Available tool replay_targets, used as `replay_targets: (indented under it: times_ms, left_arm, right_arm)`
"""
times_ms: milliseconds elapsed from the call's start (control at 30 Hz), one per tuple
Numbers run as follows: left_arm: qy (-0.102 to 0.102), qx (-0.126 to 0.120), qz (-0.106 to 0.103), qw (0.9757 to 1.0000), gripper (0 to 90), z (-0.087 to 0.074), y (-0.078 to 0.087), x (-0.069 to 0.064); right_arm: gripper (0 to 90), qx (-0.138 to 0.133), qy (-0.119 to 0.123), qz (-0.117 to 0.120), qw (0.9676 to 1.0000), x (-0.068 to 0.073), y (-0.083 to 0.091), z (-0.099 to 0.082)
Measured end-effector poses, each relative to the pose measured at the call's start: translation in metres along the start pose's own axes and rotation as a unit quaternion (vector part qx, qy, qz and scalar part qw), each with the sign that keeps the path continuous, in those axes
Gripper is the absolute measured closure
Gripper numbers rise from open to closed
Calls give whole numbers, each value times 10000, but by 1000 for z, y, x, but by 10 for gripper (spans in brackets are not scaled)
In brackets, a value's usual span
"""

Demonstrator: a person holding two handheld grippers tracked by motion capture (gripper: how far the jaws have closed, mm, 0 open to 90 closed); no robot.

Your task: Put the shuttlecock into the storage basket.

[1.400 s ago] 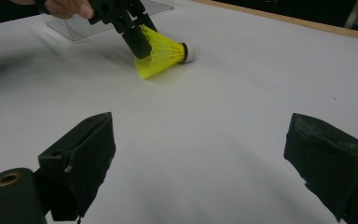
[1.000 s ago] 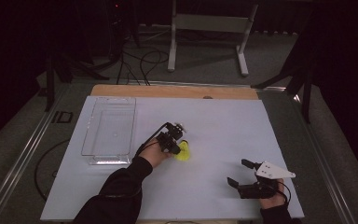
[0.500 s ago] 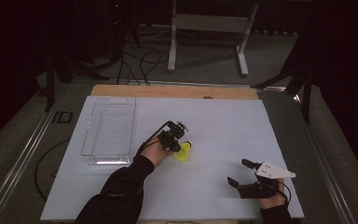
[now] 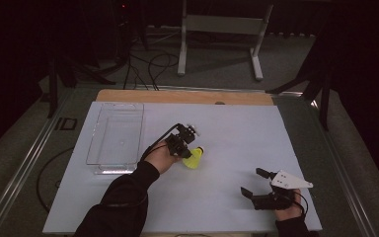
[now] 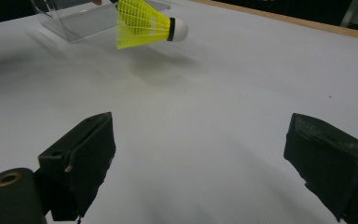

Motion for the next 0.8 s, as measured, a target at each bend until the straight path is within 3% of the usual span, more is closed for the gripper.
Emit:
replay_targets:
  times_ms: [200, 533, 800]
  left_arm:
    - [-97, -40, 66, 9999, 900, -1, 12, 0]
    - [-201, -136, -26, 9997, 900, -4, 38, 0]
    - [-174, -267, -5, 9995, 900, -8, 57, 6]
  right_arm:
    - [86, 7, 12, -9, 10000, 0, 0, 0]
    - [86, 7, 4, -48, 10000, -1, 0, 1]
    - [87, 19, 13, -60, 10000, -1, 0, 1]
Point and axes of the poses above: each handheld gripper's, and its own axes: y roughly backward along the jaws, z roughly out of its top, x roughly to its left, the point moved 8 cm from there along -y, roughly forward along the jaws, and after that the axes turned 1 degree about y, right-handed, at the moved point
